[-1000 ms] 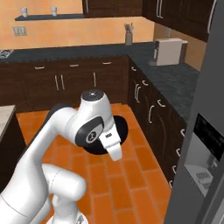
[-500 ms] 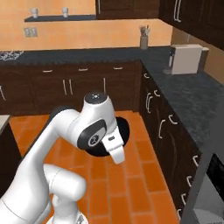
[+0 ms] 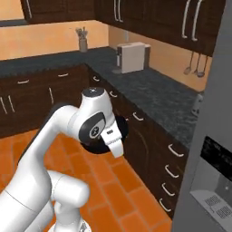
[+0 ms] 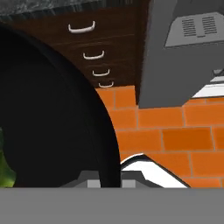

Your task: Pick the chicken drumstick and broccoli from their plates and place them in the bowl. Then put the bowl in the fridge.

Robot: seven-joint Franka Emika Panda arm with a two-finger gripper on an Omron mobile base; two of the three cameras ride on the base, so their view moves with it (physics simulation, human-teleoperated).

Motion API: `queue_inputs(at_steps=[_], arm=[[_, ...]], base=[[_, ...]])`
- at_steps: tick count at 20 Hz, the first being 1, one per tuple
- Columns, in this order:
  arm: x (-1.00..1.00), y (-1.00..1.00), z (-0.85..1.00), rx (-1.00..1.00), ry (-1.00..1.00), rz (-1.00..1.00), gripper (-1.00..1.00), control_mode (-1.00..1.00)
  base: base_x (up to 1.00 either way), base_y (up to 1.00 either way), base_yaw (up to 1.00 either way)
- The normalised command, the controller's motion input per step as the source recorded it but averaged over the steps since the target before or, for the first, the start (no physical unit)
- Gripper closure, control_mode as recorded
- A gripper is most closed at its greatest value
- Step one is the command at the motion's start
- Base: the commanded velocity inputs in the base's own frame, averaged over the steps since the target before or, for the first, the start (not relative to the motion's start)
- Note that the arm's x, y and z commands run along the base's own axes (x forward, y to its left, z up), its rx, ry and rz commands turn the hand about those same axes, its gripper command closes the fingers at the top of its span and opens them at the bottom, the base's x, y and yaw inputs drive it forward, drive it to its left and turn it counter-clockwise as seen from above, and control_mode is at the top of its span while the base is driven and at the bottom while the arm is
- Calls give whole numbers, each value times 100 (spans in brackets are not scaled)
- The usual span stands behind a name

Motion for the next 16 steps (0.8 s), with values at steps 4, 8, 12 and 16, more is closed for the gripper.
queue_inputs(at_steps=[4, 8, 12, 16], arm=[[0, 0, 0, 0, 0, 0, 100, 100], [0, 0, 0, 0, 0, 0, 100, 100], [0, 0, 0, 0, 0, 0, 100, 100], [0, 0, 0, 0, 0, 0, 100, 100]], base=[[0, 4, -100], [0, 11, -100], [18, 41, -79], [38, 56, -59]])
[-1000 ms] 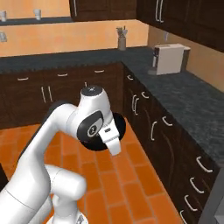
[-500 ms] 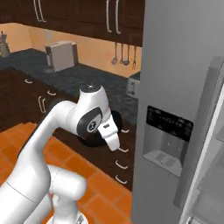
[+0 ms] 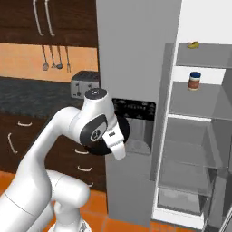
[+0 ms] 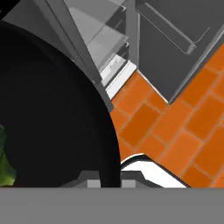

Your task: Pick the chicken drumstick and broccoli from their plates and place them in the bowl. Then put the bowl in the fridge.

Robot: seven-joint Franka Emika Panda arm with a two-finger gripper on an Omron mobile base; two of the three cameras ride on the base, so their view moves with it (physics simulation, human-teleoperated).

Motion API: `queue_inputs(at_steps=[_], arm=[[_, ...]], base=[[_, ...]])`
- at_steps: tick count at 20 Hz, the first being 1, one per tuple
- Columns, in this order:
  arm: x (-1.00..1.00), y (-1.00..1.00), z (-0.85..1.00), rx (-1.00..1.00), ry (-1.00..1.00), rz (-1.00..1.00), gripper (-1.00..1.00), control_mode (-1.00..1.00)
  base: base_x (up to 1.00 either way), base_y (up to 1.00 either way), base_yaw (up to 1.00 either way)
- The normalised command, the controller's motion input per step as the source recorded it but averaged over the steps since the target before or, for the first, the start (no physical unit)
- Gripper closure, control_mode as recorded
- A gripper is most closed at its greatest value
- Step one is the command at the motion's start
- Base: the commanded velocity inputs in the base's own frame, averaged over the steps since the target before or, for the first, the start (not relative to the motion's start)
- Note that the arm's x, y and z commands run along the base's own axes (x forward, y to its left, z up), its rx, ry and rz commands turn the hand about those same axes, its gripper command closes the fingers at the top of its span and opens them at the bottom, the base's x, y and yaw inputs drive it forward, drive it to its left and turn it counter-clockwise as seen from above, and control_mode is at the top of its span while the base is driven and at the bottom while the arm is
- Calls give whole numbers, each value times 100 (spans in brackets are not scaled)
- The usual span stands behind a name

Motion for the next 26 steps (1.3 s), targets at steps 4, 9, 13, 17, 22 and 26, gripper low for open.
queue_inputs(at_steps=[4, 9, 13, 17, 22, 26], arm=[[0, 0, 0, 0, 0, 0, 100, 100], [0, 0, 0, 0, 0, 0, 100, 100], [0, 0, 0, 0, 0, 0, 100, 100], [0, 0, 0, 0, 0, 0, 100, 100], [0, 0, 0, 0, 0, 0, 100, 100], [0, 0, 0, 0, 0, 0, 100, 100]], base=[[41, 16, -59], [40, -34, -62], [62, -19, -35], [76, -48, -6], [59, -53, -4], [81, -10, -13]])
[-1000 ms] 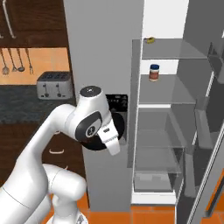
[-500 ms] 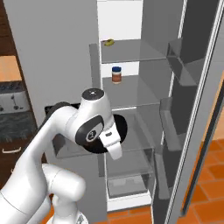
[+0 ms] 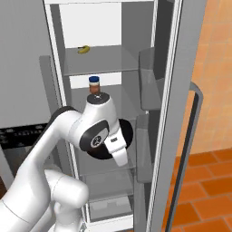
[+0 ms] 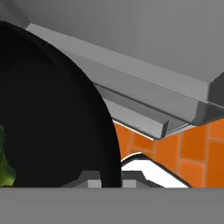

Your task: Pick the chicken drumstick and broccoli from their plates and place them in the bowl. Then put the bowl in the fridge.

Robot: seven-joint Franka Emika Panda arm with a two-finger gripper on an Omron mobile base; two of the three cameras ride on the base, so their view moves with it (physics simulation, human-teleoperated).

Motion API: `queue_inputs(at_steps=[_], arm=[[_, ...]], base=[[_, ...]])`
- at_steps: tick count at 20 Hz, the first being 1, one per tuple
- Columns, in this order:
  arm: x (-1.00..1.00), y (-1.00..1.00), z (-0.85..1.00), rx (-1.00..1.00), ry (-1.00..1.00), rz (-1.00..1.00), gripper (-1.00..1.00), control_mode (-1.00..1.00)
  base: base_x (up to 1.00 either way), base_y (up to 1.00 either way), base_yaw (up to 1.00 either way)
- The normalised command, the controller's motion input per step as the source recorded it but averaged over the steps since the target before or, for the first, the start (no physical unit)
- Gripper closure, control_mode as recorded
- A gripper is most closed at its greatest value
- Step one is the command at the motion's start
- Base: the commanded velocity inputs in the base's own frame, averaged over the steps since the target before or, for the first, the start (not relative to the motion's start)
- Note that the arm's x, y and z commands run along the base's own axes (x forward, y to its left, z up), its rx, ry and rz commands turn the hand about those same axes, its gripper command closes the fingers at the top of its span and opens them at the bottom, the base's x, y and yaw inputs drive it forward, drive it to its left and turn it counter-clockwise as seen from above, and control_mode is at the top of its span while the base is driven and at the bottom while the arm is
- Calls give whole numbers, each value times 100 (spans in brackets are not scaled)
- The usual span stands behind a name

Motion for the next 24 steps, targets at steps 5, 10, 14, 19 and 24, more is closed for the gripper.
queue_inputs(at_steps=[5, 10, 14, 19, 24], arm=[[33, 5, 13, 13, -4, -21, 100, -100], [0, 34, 13, 29, -31, -5, 100, -100], [36, 58, 0, 8, -37, -1, 100, -100], [77, 63, -13, 21, -19, 0, 100, -100], [83, 21, -11, 19, -2, 6, 100, -100]], base=[[0, 0, 0], [0, 0, 0], [0, 0, 0], [0, 0, 0], [0, 0, 0]])
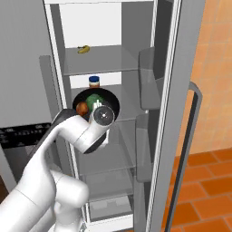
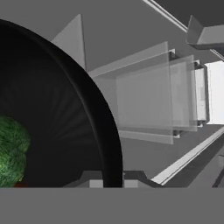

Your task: Pick the chicken drumstick and broccoli from their plates and place them in the bowl. Then put the bowl in the fridge.

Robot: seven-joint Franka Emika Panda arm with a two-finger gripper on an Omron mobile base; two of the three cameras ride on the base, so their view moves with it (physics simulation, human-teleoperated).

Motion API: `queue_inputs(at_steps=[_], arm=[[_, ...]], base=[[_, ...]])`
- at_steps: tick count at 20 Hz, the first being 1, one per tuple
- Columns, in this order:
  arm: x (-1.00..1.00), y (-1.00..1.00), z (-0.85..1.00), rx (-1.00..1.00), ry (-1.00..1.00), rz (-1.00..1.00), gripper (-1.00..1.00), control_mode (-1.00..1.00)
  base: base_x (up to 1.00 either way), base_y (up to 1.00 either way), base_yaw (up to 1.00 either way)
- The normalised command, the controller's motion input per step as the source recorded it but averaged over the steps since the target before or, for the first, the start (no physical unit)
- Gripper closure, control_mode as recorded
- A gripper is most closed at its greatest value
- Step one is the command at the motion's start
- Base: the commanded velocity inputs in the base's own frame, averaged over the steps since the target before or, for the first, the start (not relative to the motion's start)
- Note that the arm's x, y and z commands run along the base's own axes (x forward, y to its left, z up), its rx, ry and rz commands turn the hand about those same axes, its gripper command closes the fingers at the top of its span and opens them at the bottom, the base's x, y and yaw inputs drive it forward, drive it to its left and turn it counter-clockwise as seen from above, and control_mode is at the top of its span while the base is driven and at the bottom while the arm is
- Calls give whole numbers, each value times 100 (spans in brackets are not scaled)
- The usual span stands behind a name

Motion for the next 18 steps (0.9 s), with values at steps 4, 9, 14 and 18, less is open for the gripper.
queue_inputs(at_steps=[4, 9, 14, 18], arm=[[58, 2, 0, 1, 3, 0, 100, -100], [53, 0, 0, 0, 12, 0, 100, -100], [62, 0, 0, -1, 11, 0, 100, -100], [52, -5, -6, -1, 5, 0, 100, -100]], base=[[0, 0, 0], [0, 0, 0], [0, 0, 0], [0, 0, 0]])
